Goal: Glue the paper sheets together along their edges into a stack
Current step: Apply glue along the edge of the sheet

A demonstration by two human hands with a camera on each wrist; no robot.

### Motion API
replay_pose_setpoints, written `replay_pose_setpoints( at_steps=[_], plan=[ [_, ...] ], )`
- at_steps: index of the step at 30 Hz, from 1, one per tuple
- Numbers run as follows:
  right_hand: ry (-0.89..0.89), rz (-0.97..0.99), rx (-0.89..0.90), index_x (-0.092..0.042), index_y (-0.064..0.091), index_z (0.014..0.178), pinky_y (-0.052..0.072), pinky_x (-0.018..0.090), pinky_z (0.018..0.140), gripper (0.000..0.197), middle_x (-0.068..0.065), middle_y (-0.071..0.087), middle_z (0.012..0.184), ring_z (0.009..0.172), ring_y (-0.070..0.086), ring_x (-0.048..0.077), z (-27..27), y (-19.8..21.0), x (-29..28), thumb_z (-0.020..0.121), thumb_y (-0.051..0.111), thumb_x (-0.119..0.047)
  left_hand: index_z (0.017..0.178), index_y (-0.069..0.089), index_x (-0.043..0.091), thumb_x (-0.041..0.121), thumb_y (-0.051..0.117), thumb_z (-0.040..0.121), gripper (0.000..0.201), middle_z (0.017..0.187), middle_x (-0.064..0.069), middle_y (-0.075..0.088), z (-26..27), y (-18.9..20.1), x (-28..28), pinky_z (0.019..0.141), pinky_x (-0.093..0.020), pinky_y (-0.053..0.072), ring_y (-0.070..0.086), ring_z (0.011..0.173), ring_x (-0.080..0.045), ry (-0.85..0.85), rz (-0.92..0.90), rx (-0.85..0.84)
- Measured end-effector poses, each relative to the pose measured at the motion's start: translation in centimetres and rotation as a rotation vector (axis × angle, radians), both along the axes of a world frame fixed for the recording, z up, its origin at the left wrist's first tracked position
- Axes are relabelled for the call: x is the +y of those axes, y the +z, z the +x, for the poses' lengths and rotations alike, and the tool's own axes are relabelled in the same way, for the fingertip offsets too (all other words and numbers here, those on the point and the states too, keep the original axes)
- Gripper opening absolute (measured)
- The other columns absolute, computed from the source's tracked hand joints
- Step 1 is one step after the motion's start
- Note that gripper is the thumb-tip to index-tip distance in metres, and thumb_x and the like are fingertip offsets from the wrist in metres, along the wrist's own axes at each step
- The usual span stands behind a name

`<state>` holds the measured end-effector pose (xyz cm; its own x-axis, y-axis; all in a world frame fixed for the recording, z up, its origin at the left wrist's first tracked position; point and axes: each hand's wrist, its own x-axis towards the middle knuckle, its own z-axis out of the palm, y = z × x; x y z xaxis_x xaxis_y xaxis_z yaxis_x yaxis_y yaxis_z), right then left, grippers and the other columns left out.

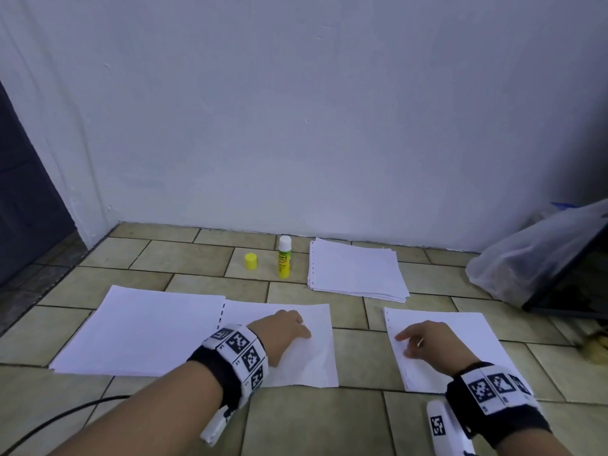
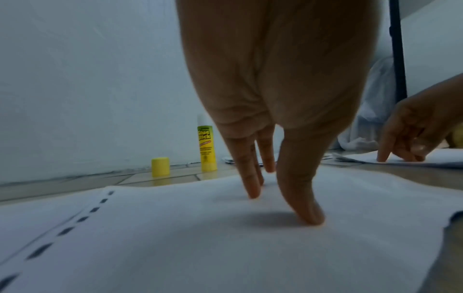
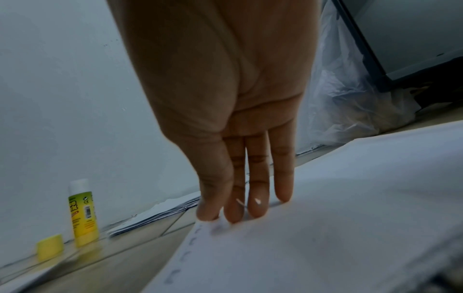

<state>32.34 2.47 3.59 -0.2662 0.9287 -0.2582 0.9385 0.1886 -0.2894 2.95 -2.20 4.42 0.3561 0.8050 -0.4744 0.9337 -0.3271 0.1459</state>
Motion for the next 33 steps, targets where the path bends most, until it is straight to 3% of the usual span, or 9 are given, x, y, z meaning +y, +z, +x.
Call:
replay_pose_setpoints(
  at_steps=[2, 5, 9, 12, 16, 20, 25, 30, 33],
  plan=[
    [0.013, 0.012, -0.024, -0.030, 0.065, 0.102, 0.036, 0.007, 0.068, 0.025, -0.014, 0.057, 0.073, 0.070, 0.049, -0.005, 0.0, -0.2, 0.0, 0.084, 0.068, -0.013, 0.145, 0.036, 0.023, 0.004, 0.068, 0.084, 0.072, 0.151, -0.001, 0.020, -0.7, -0.4, 0.0, 0.108, -0.035, 0.036, 0.028, 0.138, -0.020, 0.040, 0.046, -0.072],
    [0.023, 0.003, -0.060, -0.032, 0.059, 0.086, 0.039, 0.008, 0.064, 0.023, -0.013, 0.055, 0.077, 0.069, 0.049, -0.003, -0.2, -0.3, -0.1, 0.080, 0.073, -0.015, 0.146, 0.037, 0.027, 0.020, 0.066, 0.089, 0.064, 0.152, -0.001, 0.021, -1.2, -0.7, 0.0, 0.108, -0.038, 0.035, 0.017, 0.141, -0.019, 0.058, 0.079, -0.054],
    [0.086, -0.023, -0.152, -0.037, 0.051, 0.069, 0.040, 0.007, 0.069, 0.031, -0.012, 0.057, 0.087, 0.083, 0.055, 0.002, -0.8, -0.1, 0.3, 0.087, 0.063, -0.014, 0.152, 0.018, 0.034, 0.033, 0.049, 0.099, 0.062, 0.162, 0.003, 0.005, -1.6, -1.1, 0.0, 0.119, -0.040, 0.015, 0.001, 0.149, -0.024, 0.077, -0.040, -0.043],
    [0.067, -0.045, -0.173, -0.028, 0.071, 0.092, 0.042, 0.014, 0.087, 0.026, -0.005, 0.065, 0.109, 0.103, 0.059, 0.010, -1.7, 0.8, 1.1, 0.096, 0.049, -0.014, 0.154, 0.008, 0.033, 0.036, 0.043, 0.102, 0.062, 0.162, 0.005, -0.003, -2.2, -1.0, 0.3, 0.120, -0.039, 0.010, -0.006, 0.149, -0.023, 0.045, -0.100, -0.040],
    [0.009, 0.077, -0.015, -0.009, 0.072, 0.090, 0.044, 0.021, 0.074, 0.026, 0.003, 0.071, 0.091, 0.086, 0.063, 0.016, -4.2, 2.3, 2.5, 0.095, 0.054, -0.027, 0.154, -0.002, 0.030, 0.030, 0.059, 0.095, 0.085, 0.161, 0.004, -0.011, -2.7, -1.0, 0.8, 0.120, -0.042, 0.009, -0.011, 0.148, -0.024, -0.027, -0.137, -0.002],
    [0.061, 0.128, 0.223, -0.016, 0.071, 0.091, 0.040, 0.020, 0.074, 0.014, 0.000, 0.069, 0.090, 0.082, 0.057, 0.011, -9.6, 2.6, 4.3, 0.090, 0.062, -0.027, 0.153, -0.004, 0.028, 0.027, 0.058, 0.095, 0.086, 0.161, 0.003, -0.012, -2.6, -1.2, 0.9, 0.120, -0.041, 0.009, -0.013, 0.147, -0.027, -0.019, -0.130, -0.022],
    [0.008, 0.100, 0.451, -0.015, 0.063, 0.116, 0.039, 0.018, 0.078, 0.032, 0.002, 0.066, 0.108, 0.086, 0.053, 0.009, -16.4, 1.3, 7.1, 0.086, 0.068, -0.026, 0.154, -0.004, 0.027, 0.028, 0.061, 0.093, 0.089, 0.161, 0.002, -0.012, -2.3, -1.6, 1.4, 0.119, -0.047, 0.015, -0.013, 0.147, -0.029, -0.028, -0.132, 0.025],
    [-0.096, 0.057, 0.526, -0.013, 0.054, 0.126, 0.047, 0.031, 0.089, 0.047, 0.006, 0.059, 0.120, 0.109, 0.055, 0.020, -20.8, 0.4, 9.0, 0.084, 0.069, -0.025, 0.155, 0.006, 0.020, 0.029, 0.061, 0.093, 0.083, 0.161, 0.003, -0.013, -2.6, -1.9, 1.8, 0.118, -0.048, 0.016, -0.015, 0.147, -0.029, -0.022, -0.162, 0.004],
    [-0.072, 0.059, 0.464, -0.013, 0.052, 0.128, 0.040, 0.028, 0.089, 0.046, 0.007, 0.058, 0.125, 0.114, 0.054, 0.021, -22.2, 0.2, 9.8, 0.086, 0.068, -0.025, 0.155, 0.007, 0.023, 0.029, 0.063, 0.091, 0.085, 0.161, 0.004, -0.011, -2.5, -2.1, 2.0, 0.117, -0.051, 0.018, -0.016, 0.146, -0.030, -0.045, -0.147, 0.017]
  ],
)
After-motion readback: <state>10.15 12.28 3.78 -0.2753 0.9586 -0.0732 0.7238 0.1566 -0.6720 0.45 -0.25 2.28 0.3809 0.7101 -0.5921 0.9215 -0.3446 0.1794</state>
